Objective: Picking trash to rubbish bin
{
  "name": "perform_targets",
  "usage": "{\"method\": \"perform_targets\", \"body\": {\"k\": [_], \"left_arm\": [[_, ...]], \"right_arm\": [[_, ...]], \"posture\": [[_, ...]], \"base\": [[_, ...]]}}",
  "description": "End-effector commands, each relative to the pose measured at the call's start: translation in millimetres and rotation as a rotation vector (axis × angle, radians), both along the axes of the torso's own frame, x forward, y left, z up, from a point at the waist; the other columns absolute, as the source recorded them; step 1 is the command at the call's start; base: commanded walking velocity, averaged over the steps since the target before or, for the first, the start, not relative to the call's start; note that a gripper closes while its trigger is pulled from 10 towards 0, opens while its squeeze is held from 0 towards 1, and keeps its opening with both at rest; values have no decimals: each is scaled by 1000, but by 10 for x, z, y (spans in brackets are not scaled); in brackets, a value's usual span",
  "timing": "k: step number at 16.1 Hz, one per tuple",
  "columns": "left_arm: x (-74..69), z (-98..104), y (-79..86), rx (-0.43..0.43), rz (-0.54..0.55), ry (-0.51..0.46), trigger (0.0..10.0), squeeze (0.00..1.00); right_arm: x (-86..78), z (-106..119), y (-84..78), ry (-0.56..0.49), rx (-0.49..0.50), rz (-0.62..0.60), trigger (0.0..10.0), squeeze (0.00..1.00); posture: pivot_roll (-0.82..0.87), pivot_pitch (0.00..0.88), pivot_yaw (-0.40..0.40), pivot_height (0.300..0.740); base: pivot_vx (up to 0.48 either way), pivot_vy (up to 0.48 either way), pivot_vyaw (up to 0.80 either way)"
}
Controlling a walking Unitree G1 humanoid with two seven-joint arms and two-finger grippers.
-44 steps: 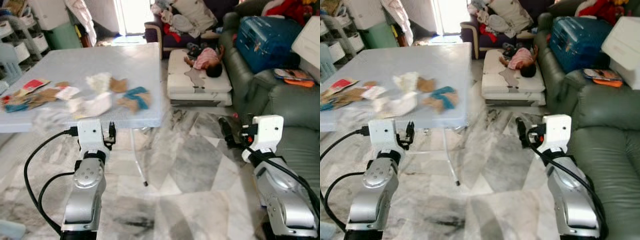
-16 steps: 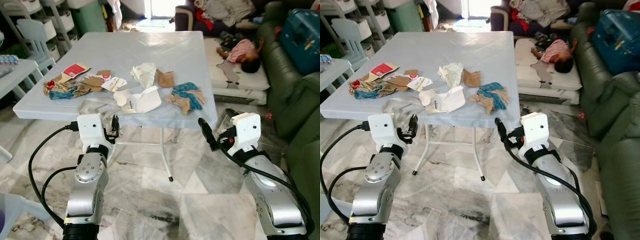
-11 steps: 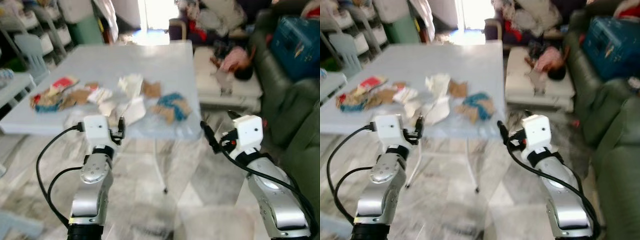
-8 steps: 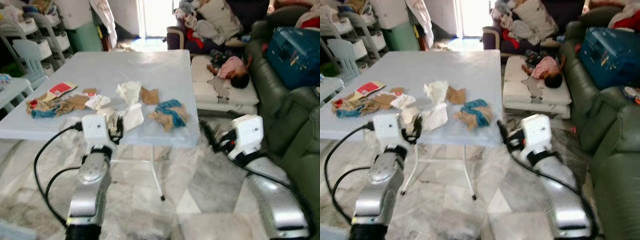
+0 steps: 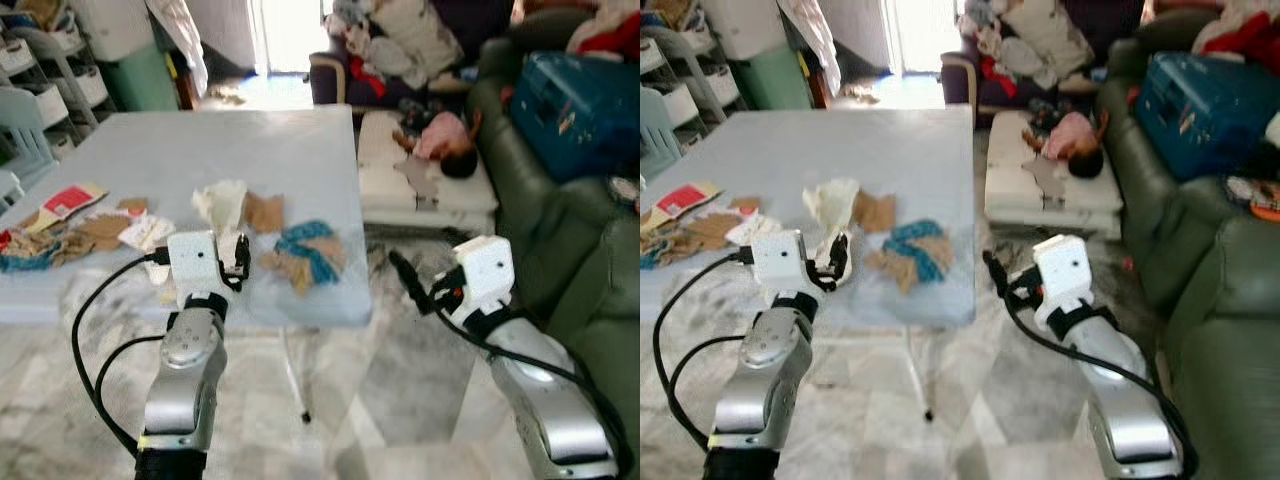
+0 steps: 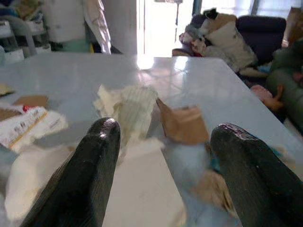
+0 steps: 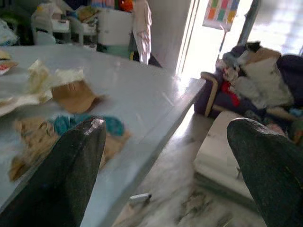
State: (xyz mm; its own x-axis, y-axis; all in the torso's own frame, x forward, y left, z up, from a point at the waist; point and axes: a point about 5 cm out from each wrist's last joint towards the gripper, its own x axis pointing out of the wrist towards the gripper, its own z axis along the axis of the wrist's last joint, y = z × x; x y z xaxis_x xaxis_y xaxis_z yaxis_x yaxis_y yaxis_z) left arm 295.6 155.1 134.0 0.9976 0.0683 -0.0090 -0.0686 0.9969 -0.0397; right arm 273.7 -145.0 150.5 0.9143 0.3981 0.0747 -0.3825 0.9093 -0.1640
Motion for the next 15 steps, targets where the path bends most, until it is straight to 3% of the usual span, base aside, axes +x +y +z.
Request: {"method": "perform_targets", "body": {"k": [1,5,15], "left_arm": [[-2,2,101,20,42,10,10000,0],[-16,-32,126,23,72,17,10000,0],[-14,-55,143,31,88,27,10000,0]], "right_arm": [[-8,44,83,-14,11,39,10000,0],[-63,26,162,9,12,121,10000,0],[-31,52,162,-6,3,122,10000,0]], "posture": [[-55,0,9,740],[-56,0,4,740],[-52,0,1,740]], "base": [[0,0,0],[0,0,0],[0,0,800]]}}
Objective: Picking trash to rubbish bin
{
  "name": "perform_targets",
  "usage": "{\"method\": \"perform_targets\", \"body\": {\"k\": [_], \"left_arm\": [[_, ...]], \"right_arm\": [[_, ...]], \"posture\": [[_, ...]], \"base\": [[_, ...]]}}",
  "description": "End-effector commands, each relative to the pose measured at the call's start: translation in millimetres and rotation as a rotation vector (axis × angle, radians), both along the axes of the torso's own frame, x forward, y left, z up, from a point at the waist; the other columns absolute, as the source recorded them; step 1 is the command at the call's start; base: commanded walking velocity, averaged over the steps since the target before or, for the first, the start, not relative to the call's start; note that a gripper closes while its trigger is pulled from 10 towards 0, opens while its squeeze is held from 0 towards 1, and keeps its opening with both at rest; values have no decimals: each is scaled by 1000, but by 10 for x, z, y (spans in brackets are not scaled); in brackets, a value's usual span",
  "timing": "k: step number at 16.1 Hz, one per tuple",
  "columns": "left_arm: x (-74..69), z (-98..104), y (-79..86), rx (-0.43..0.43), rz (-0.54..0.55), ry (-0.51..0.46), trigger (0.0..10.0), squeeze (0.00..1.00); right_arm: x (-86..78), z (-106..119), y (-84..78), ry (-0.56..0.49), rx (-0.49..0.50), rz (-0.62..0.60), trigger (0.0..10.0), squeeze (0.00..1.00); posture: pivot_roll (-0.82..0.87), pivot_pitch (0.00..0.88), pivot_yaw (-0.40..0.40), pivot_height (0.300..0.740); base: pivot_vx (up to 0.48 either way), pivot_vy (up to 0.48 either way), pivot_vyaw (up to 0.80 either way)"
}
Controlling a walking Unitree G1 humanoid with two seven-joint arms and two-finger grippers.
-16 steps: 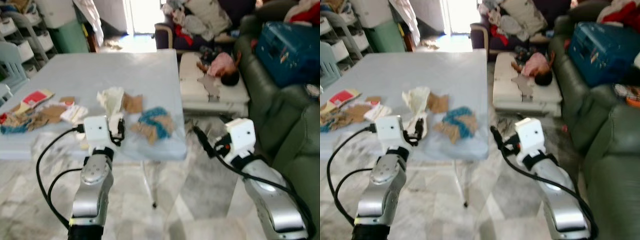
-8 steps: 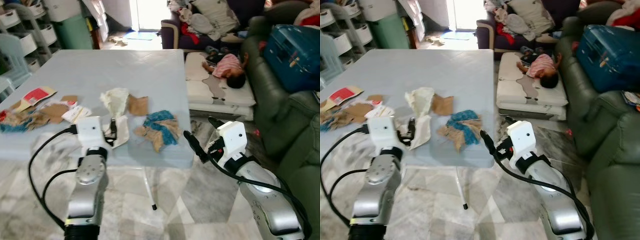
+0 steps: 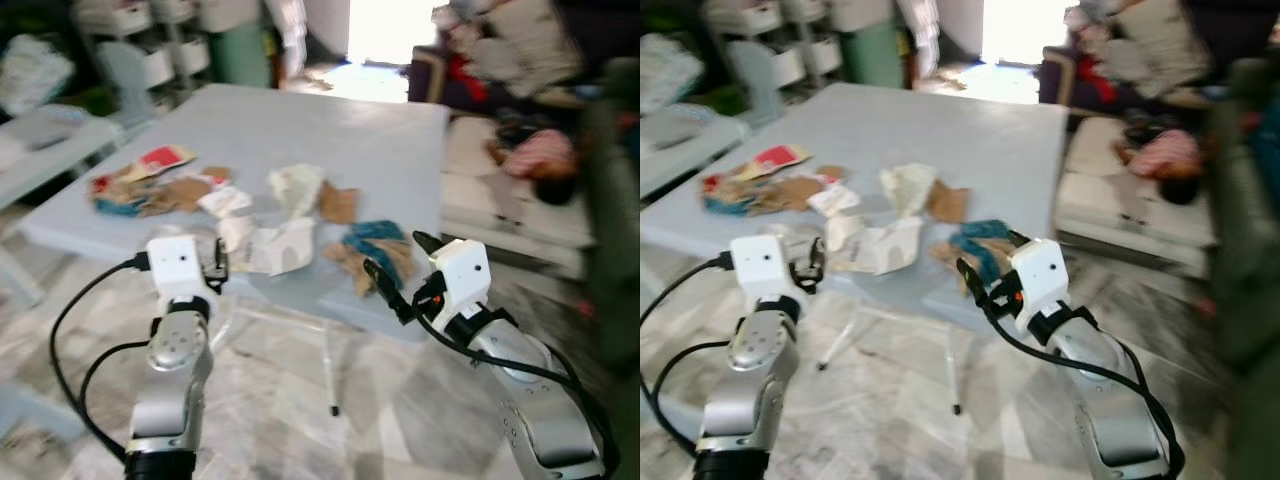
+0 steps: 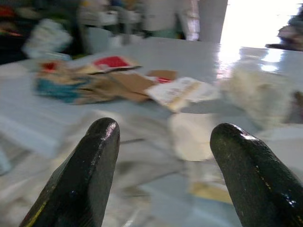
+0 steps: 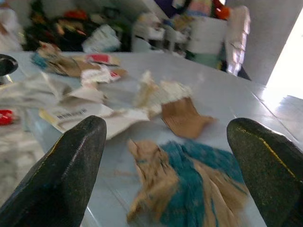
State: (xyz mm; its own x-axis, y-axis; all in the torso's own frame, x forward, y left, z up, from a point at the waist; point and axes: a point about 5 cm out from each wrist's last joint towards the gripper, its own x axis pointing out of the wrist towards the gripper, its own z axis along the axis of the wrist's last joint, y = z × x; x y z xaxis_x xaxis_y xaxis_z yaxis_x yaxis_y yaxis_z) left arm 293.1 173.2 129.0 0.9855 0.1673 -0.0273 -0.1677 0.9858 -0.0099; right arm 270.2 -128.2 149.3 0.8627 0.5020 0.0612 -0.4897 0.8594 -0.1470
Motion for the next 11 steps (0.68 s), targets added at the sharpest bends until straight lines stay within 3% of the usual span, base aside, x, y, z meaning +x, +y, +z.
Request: {"method": "perform_targets", "body": {"k": [1,3,11], "left_arm": [[11,-7,-40,2,-11,6,10000,0],[10,-9,-46,3,-13,6,10000,0],[-5,-76,-115,-7,-83,31,10000,0]], "right_arm": [[4,63,-6,-26,-5,3,10000,0],[18,69,-8,-30,-2,-6,10000,0],[205,147,-166,-101,-47,-203,10000,0]], "posture": [[-52,0,1,740],[-50,0,1,740],[-36,0,0,740]], "base": [[0,0,800],[0,0,800],[0,0,0]]}}
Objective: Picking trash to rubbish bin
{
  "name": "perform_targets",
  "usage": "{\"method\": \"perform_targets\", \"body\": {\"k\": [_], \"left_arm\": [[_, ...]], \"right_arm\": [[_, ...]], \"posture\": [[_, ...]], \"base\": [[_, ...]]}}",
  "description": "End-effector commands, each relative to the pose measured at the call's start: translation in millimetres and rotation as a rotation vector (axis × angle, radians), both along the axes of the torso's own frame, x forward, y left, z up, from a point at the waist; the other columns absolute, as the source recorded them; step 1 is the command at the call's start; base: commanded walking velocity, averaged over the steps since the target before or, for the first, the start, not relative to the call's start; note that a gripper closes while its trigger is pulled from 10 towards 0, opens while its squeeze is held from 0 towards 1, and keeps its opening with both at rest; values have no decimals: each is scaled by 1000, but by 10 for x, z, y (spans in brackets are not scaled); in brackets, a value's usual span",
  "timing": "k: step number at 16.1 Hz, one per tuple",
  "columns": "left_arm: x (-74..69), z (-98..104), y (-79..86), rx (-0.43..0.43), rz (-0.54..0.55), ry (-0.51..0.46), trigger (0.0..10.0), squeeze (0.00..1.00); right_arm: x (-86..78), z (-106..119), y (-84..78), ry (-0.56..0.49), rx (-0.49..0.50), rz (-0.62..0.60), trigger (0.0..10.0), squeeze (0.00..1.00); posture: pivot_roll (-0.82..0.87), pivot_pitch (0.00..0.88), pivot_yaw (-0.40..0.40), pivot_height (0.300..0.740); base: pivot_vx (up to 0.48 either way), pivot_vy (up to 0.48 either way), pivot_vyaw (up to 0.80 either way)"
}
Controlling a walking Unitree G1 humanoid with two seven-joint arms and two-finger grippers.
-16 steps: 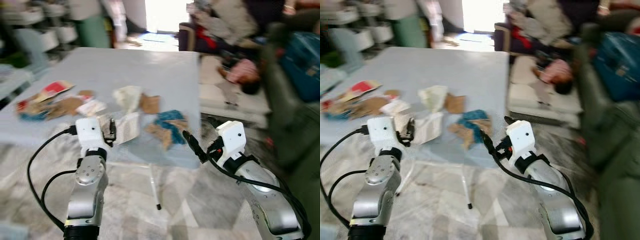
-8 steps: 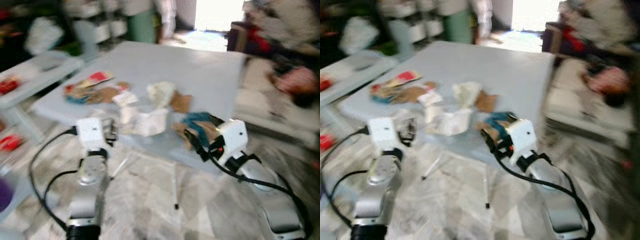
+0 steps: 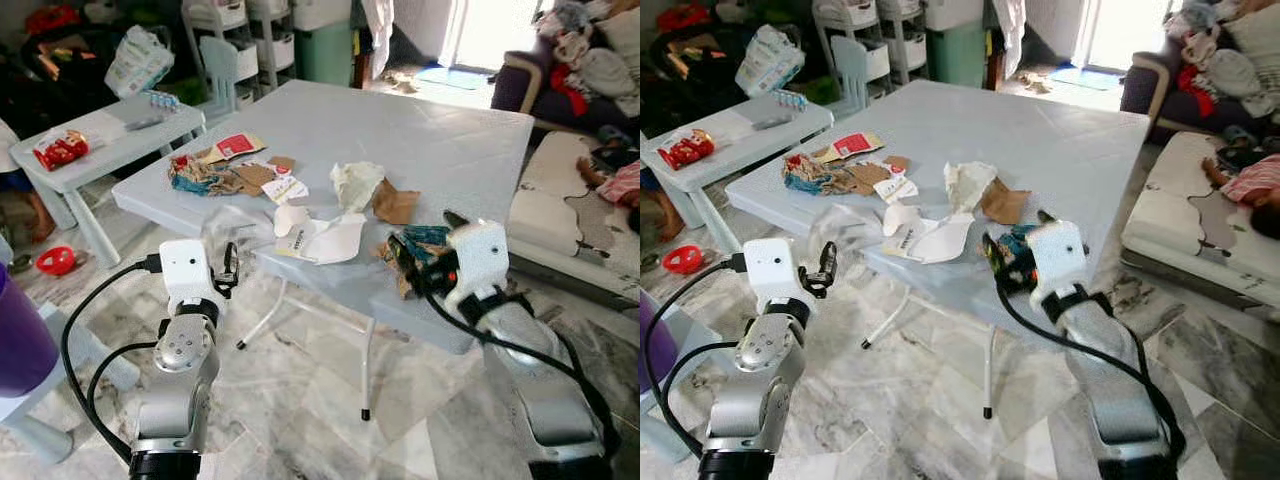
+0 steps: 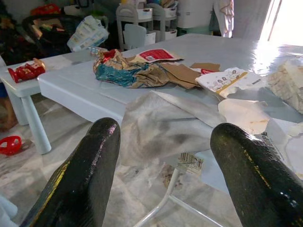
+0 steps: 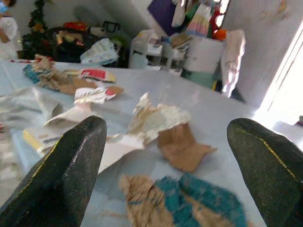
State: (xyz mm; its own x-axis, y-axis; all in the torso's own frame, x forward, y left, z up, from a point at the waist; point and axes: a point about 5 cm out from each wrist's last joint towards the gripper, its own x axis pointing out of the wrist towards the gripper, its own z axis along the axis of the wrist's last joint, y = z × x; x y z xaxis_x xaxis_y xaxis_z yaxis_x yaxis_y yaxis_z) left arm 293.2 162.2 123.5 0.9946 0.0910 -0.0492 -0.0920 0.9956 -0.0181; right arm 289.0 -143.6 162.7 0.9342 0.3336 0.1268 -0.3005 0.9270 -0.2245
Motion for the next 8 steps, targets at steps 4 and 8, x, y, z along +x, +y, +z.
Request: {"method": "perform_targets", "body": {"k": [4,8], "left_arm": [[-26,-61,-74,-20,-56,26,10000,0],[-92,-107,-231,-18,-214,59,10000,0]], "right_arm": [[124,-67,5,25,-42,-78,10000,0],[364,-250,38,146,-31,-101,10000,0]], "posture": [[-30,0,1,740],[9,0,0,740]], "base": [[0,0,0],[0,0,0]]}}
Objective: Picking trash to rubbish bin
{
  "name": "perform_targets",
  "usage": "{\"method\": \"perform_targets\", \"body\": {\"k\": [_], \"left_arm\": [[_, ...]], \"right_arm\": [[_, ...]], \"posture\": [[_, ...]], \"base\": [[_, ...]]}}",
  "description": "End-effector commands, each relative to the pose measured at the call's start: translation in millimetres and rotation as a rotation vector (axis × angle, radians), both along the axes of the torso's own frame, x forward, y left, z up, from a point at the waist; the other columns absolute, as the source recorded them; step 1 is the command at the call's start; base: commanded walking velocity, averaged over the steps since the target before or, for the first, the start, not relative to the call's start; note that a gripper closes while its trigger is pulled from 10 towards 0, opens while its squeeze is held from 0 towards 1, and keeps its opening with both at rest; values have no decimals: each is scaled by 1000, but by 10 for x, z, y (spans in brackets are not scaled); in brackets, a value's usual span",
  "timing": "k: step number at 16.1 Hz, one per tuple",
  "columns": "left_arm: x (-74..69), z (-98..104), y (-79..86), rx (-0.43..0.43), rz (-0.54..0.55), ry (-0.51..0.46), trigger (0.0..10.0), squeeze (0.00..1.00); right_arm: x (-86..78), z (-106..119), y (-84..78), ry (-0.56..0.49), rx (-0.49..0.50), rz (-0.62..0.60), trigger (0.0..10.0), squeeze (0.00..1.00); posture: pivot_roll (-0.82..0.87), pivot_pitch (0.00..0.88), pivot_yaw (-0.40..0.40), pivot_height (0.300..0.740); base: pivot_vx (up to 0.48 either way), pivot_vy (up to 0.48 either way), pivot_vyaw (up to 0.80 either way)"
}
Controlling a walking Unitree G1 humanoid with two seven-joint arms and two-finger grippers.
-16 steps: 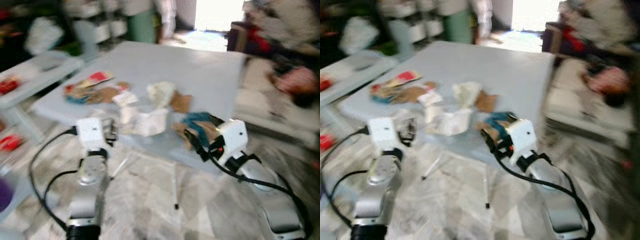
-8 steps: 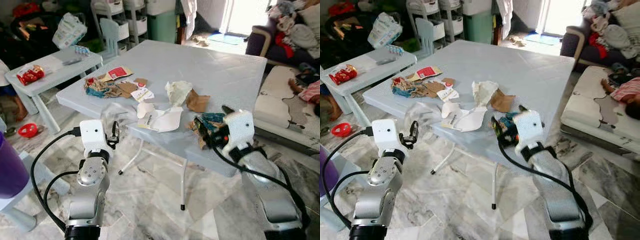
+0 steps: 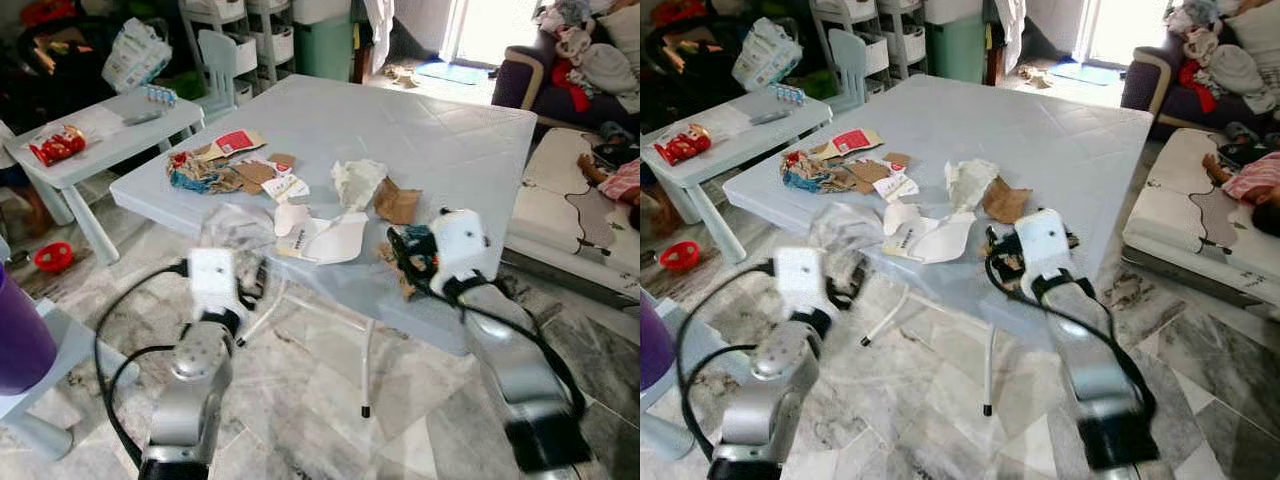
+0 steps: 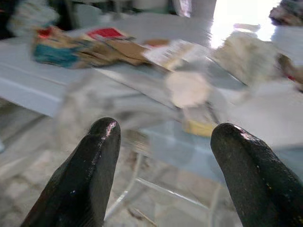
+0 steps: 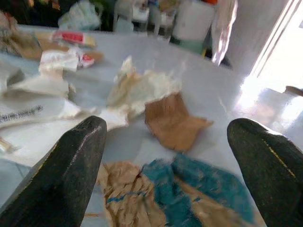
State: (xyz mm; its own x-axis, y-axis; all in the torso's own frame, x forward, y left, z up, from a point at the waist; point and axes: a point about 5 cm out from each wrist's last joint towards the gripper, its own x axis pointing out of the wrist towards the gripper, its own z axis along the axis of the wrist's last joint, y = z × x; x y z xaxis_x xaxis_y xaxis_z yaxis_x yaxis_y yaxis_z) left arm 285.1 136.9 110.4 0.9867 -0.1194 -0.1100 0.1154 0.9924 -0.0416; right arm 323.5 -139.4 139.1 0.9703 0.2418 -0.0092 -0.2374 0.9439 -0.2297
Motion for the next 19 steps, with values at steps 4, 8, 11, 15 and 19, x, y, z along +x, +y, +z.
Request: {"method": "perform_targets", "body": {"k": [4,8,11,15,19], "left_arm": [[-104,-10,93,21,-1,16,10000,0],[-86,38,132,33,-7,9,10000,0],[-83,46,165,41,-6,12,10000,0],[-92,49,166,43,-8,15,10000,0],[-56,94,166,47,-20,-2,10000,0]], "right_arm": [[173,-179,-137,111,-66,-70,10000,0],[217,-314,-302,188,-110,-157,10000,0],[125,-565,-259,315,-57,-140,10000,0],[108,-641,-208,338,-14,-125,0,0],[140,-625,-156,333,22,-112,0,0]], "posture": [[45,14,-4,740],[59,17,4,740],[64,15,11,740],[71,4,21,740],[81,0,24,740]], "base": [[0,0,0],[0,0,0],[0,0,0],[0,0,0],[0,0,0]]}}
